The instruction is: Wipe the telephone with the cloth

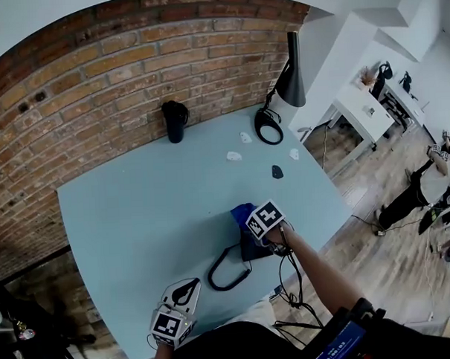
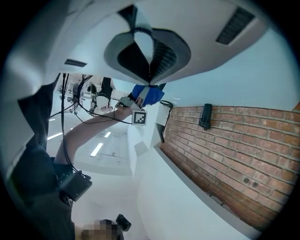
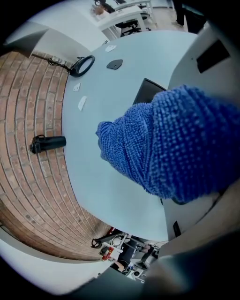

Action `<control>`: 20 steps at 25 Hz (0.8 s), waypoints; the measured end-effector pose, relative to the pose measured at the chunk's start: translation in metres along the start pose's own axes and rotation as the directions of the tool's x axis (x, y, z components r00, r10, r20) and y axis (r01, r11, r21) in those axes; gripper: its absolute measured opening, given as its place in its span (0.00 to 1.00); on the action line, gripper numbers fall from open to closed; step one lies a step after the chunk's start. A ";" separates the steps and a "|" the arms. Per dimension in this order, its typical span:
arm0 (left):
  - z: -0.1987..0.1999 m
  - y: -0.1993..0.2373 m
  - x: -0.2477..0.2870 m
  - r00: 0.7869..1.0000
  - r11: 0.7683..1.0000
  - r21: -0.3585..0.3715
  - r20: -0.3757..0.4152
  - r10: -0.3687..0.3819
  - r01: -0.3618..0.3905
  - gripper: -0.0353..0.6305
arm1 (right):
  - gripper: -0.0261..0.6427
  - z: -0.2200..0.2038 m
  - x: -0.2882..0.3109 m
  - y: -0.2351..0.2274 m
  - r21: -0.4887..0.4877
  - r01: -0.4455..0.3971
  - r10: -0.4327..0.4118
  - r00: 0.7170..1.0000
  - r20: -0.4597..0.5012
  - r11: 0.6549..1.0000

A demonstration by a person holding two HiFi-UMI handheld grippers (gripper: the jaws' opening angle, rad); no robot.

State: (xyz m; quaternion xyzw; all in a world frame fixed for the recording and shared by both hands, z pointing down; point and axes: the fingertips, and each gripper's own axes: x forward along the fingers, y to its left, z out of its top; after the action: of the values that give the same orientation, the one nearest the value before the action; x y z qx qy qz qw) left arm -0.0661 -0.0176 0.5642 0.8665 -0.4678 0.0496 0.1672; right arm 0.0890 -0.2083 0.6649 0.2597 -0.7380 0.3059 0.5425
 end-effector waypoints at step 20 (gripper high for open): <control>-0.005 -0.007 -0.005 0.999 1.000 0.004 -0.024 -0.031 0.031 0.08 | 0.31 -0.022 0.011 0.013 0.000 0.046 -0.046 0.999 -0.009 0.999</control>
State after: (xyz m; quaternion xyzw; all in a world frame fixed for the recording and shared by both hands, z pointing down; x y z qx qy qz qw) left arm -0.0629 -0.0082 0.5661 0.8733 -0.4523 0.0586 0.1715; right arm 0.0913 -0.1842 0.6778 0.2751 -0.7294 0.2947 0.5526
